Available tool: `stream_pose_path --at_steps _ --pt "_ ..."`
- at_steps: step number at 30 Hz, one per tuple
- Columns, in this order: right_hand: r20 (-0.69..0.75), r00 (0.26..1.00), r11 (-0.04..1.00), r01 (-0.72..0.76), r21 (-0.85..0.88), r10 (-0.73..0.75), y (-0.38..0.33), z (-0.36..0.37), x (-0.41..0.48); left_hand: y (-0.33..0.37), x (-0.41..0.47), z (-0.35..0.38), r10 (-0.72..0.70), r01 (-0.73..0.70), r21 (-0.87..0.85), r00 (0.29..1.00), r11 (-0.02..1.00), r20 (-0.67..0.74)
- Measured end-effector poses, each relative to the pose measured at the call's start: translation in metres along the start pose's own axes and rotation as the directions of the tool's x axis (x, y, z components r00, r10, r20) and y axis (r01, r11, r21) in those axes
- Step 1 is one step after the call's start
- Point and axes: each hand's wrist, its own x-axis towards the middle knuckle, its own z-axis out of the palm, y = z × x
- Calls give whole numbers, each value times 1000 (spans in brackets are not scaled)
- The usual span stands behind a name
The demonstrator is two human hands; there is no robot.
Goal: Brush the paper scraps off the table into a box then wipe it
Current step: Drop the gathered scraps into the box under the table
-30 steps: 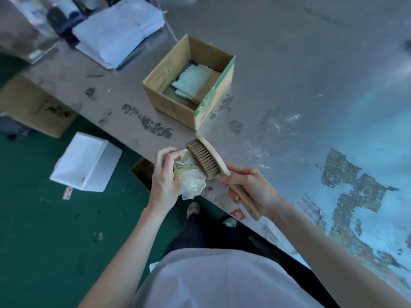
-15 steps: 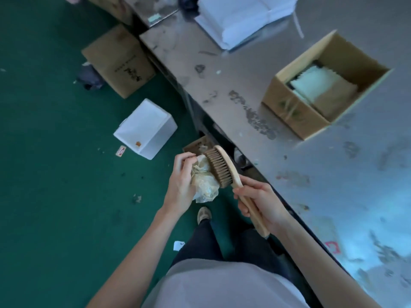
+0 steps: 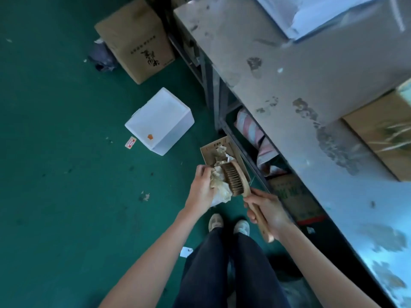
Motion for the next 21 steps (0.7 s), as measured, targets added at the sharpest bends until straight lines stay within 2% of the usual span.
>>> stream_pose_path --at_steps 6,11,17,21 --pt "-31 998 997 -64 -32 63 30 -1 85 -68 37 60 -141 140 -54 990 989 2" --pt "-92 990 994 -107 -25 104 60 -12 156 -117 72 114 -179 178 -85 984 980 -5" --pt "-186 979 994 -90 -61 78 88 -31 233 -158 121 175 -253 269 -139 960 953 124" --pt "-266 964 994 -44 -105 15 104 -42 278 -177 146 208 -344 382 -148 910 912 232"
